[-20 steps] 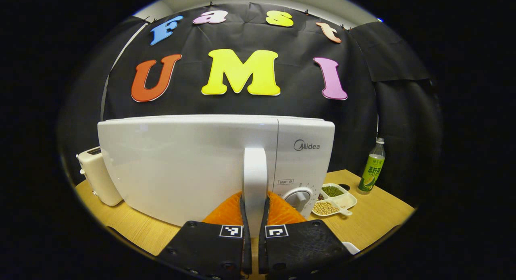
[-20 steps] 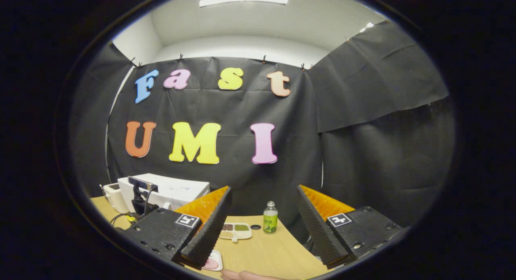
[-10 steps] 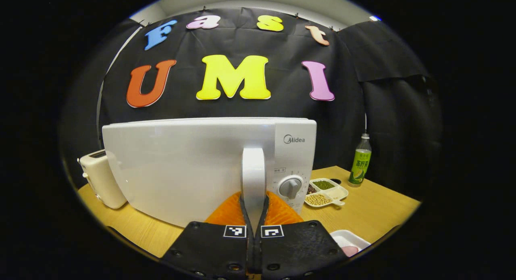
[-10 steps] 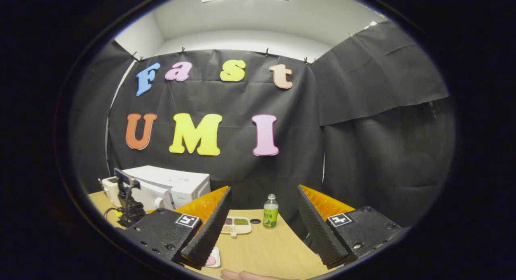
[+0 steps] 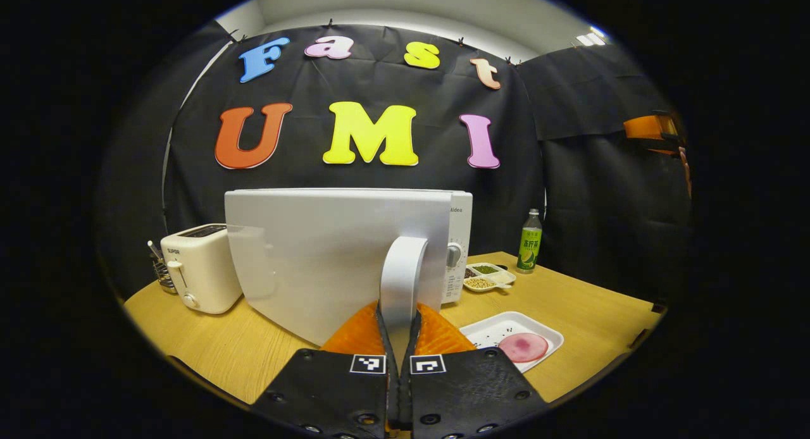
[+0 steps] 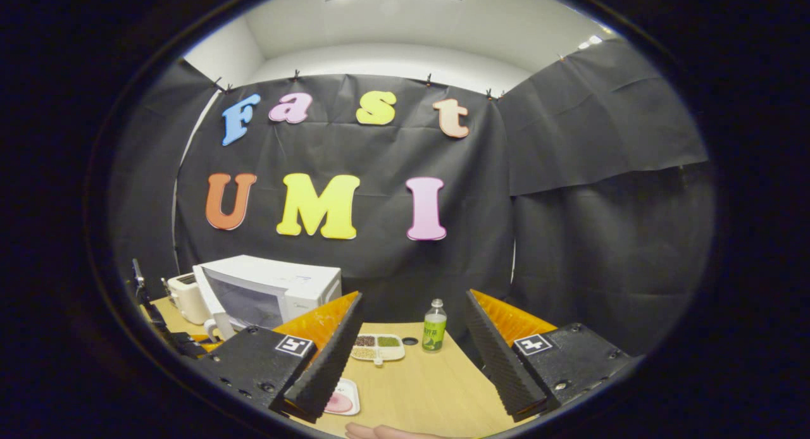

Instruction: Open the microwave oven with the left hand, put the food in, and close the microwave oven.

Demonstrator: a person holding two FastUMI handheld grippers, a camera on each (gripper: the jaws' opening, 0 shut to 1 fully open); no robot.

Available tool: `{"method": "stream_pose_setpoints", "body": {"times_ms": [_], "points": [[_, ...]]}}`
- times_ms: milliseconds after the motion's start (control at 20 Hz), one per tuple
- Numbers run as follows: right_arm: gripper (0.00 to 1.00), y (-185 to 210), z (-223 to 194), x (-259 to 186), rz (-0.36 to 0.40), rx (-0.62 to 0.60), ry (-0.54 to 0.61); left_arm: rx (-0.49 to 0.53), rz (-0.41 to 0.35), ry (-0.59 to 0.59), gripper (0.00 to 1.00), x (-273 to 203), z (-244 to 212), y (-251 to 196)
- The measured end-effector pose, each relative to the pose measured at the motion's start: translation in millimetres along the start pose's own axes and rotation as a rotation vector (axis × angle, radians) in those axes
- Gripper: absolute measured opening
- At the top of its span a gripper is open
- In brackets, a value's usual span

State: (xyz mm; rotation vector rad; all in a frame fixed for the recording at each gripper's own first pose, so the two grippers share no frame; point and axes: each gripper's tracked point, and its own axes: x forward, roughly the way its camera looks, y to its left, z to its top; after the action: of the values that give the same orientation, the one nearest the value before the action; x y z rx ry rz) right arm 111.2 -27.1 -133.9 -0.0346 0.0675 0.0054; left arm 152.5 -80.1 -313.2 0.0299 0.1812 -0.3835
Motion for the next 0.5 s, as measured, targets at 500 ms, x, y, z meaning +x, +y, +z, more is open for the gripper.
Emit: {"method": "stream_pose_setpoints", "body": {"times_ms": [500], "points": [[1.00,76,10,-42,0.108,-0.031,0.009,0.022,0.033,-0.004,0.19,-91,-1,79]]}}
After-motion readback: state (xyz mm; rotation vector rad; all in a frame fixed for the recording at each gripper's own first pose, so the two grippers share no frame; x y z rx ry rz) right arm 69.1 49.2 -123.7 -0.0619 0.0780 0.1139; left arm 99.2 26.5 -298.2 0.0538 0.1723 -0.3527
